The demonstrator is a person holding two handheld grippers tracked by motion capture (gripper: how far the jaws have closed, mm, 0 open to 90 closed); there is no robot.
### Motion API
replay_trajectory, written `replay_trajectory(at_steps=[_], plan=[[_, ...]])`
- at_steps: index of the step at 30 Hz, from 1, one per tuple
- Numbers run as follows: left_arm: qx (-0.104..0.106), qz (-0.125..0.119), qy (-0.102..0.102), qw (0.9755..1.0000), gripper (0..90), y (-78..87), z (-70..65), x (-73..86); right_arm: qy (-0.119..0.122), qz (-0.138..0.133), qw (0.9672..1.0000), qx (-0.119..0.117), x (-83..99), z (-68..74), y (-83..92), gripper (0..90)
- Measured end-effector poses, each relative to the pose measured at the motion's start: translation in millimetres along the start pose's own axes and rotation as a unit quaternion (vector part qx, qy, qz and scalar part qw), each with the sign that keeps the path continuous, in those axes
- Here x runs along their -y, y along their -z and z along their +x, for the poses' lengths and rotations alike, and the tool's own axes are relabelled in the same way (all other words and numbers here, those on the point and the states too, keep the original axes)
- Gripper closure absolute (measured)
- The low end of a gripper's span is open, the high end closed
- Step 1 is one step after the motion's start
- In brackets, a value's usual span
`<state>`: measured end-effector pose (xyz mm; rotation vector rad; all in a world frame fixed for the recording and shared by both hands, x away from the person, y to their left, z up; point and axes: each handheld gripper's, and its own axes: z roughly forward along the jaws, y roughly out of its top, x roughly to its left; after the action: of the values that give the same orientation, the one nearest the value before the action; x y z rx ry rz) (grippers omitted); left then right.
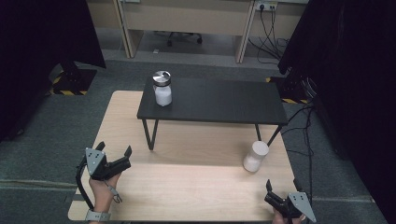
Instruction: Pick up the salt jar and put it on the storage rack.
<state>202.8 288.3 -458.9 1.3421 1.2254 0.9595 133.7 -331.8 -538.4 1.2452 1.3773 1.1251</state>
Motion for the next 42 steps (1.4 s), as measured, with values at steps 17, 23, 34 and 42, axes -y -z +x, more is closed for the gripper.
replay_trajectory(at_steps=[17,23,34,42], plan=[[-0.013,0.019,-0.001,0.9997,0.0,14.7,3.5,33.1,0.004,0.0,1.0,0.0,0.0,0.5,-0.1,0.2],[-0.017,0.02,0.004,0.9997,0.0,16.7,2.9,43.0,0.005,0.0,1.0,0.0,0.1,0.7,0.0,0.2],[-0.018,0.04,0.005,0.999,0.0,24.6,9.2,51.8,0.007,0.001,1.0,-0.001,0.1,0.6,0.0,0.2],[-0.018,0.046,0.012,0.9987,0.0,24.6,11.4,55.4,0.009,0.0,1.0,0.001,0.4,1.3,-0.1,0.2]])
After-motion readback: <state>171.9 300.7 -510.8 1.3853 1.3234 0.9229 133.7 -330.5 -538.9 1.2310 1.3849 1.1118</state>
